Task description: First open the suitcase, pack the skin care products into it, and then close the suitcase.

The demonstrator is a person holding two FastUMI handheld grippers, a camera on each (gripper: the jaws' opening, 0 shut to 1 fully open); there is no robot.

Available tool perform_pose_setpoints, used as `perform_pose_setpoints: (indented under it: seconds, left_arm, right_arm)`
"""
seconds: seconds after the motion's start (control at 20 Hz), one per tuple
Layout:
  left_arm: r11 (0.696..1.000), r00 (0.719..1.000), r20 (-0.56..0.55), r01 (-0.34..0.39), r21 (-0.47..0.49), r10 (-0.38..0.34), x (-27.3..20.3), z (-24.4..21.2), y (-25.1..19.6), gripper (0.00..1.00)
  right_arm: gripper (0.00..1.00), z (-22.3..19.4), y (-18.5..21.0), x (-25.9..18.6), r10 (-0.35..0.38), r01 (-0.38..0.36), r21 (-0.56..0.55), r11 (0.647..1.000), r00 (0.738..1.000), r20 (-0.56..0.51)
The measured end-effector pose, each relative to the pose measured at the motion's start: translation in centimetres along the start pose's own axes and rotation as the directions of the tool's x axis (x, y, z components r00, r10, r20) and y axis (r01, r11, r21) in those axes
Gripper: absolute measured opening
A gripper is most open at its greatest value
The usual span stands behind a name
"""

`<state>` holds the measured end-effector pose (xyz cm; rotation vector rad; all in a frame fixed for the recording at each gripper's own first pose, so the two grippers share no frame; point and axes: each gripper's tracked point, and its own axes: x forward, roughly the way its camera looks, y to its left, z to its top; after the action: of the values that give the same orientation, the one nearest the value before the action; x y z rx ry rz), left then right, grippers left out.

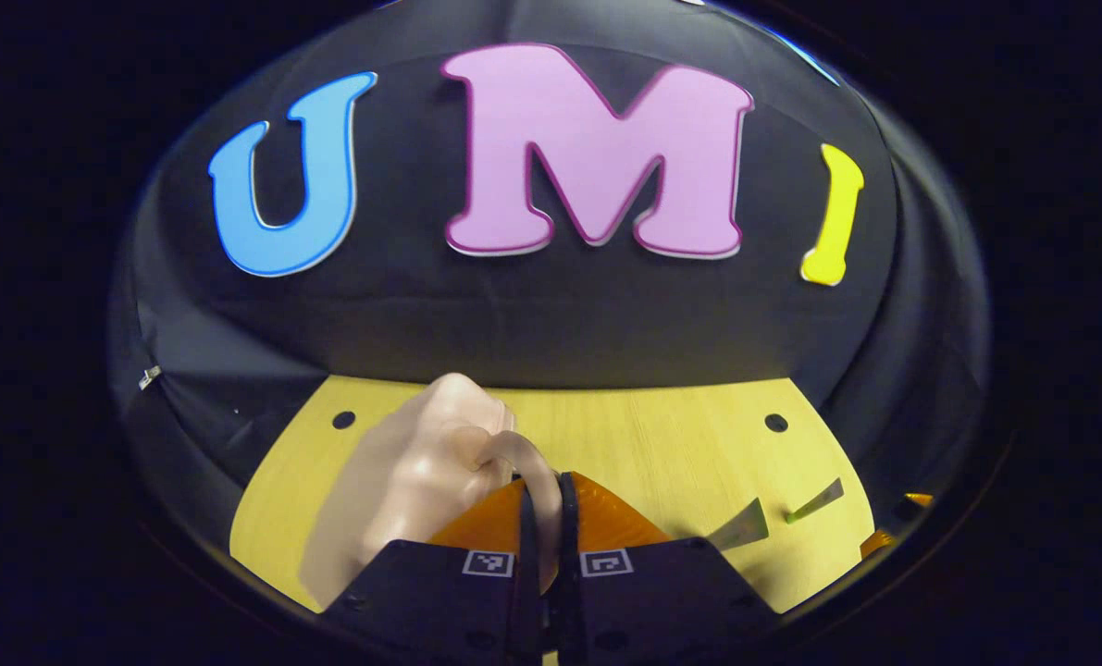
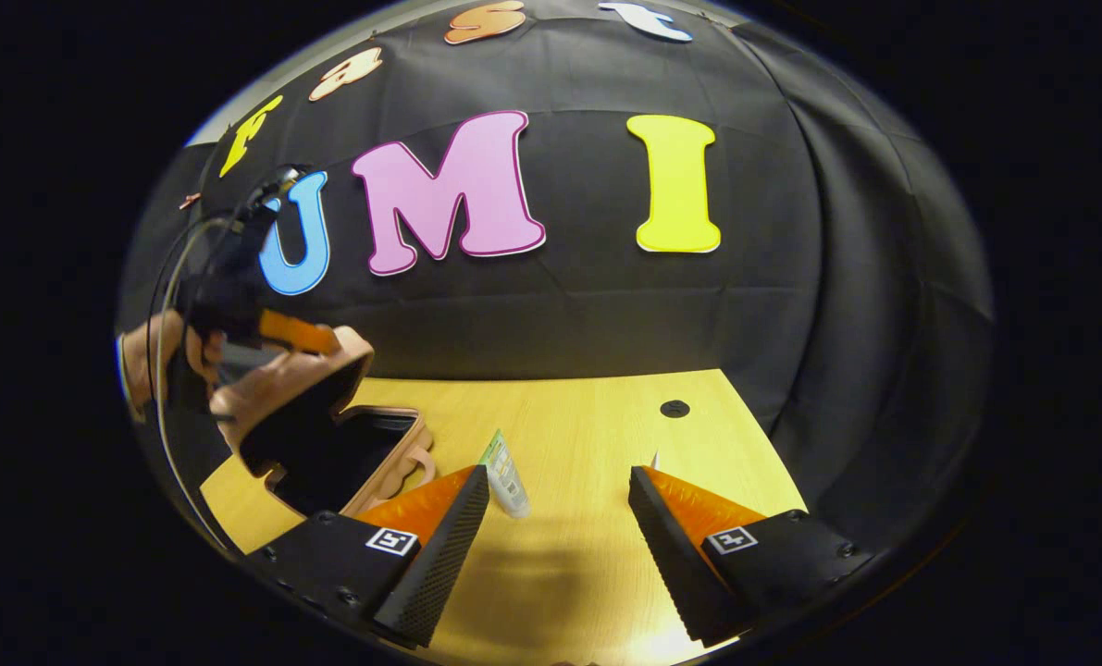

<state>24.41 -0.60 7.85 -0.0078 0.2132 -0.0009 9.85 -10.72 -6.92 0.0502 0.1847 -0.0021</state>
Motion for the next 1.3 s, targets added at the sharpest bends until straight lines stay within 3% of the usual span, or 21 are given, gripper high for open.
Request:
perform_pose_setpoints:
  seconds: [0.2, 0.35, 0.5, 0.7, 1.1, 1.3]
  left_arm:
    - [0.991, 0.990, 0.060, -0.132, 0.024, 0.130, -2.0, 3.8, 14.1, 0.11]
    - [0.970, 0.969, 0.077, -0.239, 0.042, 0.236, -2.2, 3.3, 24.2, 0.11]
    - [0.965, 0.964, 0.054, -0.261, -0.013, 0.262, -1.0, 1.7, 31.4, 0.11]
    - [0.962, 0.971, 0.012, -0.236, -0.137, 0.240, 2.4, -2.6, 39.6, 0.11]
    - [0.933, 0.951, -0.178, -0.289, -0.213, 0.254, 11.3, -13.6, 46.2, 0.13]
    - [0.921, 0.917, -0.205, -0.371, -0.121, 0.343, 12.2, -16.0, 46.3, 0.20]
  right_arm:
    - [0.96, -0.3, 0.8, 0.5, -0.019, 0.019, -0.015, 1.000, 1.000, -0.018]
    - [0.97, -0.5, 2.0, 0.7, -0.050, 0.050, -0.015, 0.999, 0.998, -0.030]
    - [0.97, -1.0, 3.0, 0.6, -0.086, 0.086, -0.007, 0.996, 0.994, -0.061]
    - [0.97, -1.2, 4.0, 1.1, -0.127, 0.127, -0.006, 0.992, 0.989, -0.072]
    - [0.97, -3.6, 6.3, 1.8, -0.170, 0.167, -0.040, 0.985, 0.983, -0.067]
    - [0.97, -3.9, 5.6, 2.0, -0.188, 0.186, -0.036, 0.982, 0.981, -0.052]
